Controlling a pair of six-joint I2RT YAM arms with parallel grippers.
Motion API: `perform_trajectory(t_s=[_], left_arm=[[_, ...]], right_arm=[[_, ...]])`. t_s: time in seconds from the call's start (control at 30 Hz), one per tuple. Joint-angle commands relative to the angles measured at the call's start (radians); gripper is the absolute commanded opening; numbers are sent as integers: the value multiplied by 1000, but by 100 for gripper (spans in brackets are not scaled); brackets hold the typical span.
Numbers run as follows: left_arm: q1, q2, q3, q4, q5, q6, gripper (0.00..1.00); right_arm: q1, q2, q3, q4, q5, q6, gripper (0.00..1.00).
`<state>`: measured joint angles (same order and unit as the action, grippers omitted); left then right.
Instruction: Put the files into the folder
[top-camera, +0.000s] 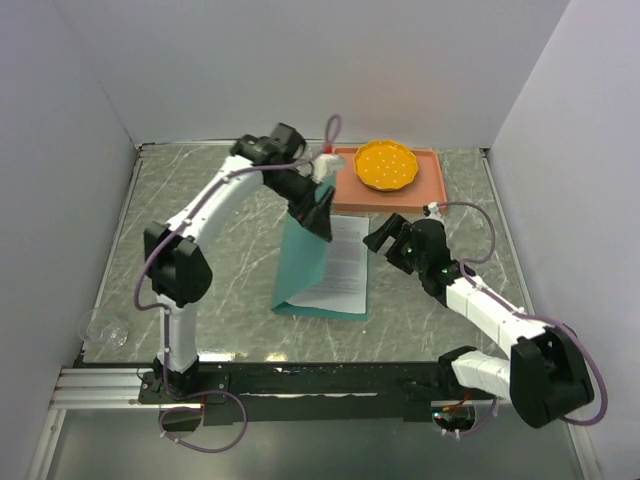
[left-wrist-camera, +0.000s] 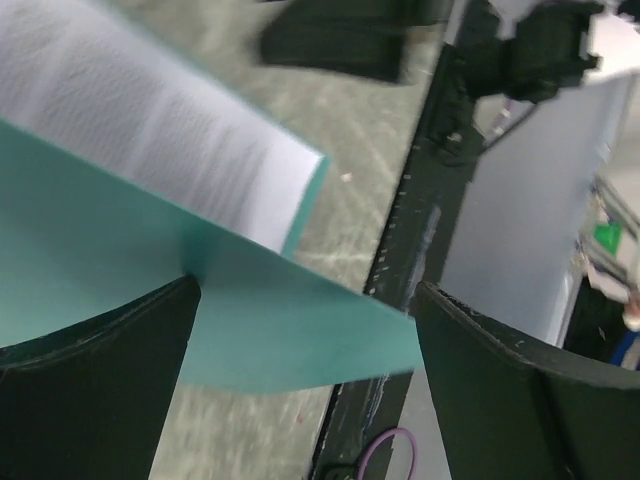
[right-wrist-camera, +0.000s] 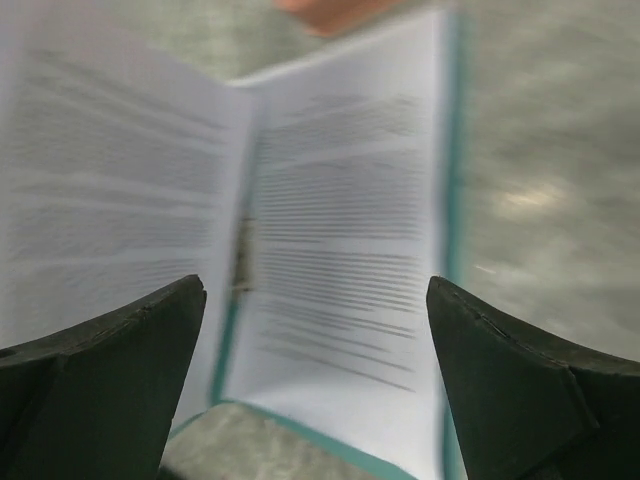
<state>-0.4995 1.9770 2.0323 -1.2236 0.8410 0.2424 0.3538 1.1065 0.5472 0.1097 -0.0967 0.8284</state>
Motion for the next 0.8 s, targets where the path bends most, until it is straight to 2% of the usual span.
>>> perform_trajectory(t_s=[0.0,0.17,0.3,0.4,0.57,0.6,0.63,0.67,0.77], left_arm=[[-80,80,71,3,154,26,96],[-65,89,157,-108,231,148,96],[62,-26,117,-32,283,138,96],[163,-131,13,109,216,74,96],[256,-248,-442,461,-195,0,96],[266,-245,-502,572,-244,-20,96],[271,-239,-588,604,-276,-15,96],[271,-209,-618,627,-324,-8,96],[273,-130,-670,705,-333,-32,96]], right_arm=[[-21,88,95,-268,160,-28,99],[-38,118,120,-259,178,-44,100],[-52,165,178,-290,167,-64,100],[-52,207,214,-286,144,-72,100],[-53,349,295,-271,101,-92,99],[-52,375,307,-263,100,-98,99],[-52,401,333,-249,60,-101,99],[-52,456,347,-240,45,-106,99],[-50,554,405,-217,9,-117,99]])
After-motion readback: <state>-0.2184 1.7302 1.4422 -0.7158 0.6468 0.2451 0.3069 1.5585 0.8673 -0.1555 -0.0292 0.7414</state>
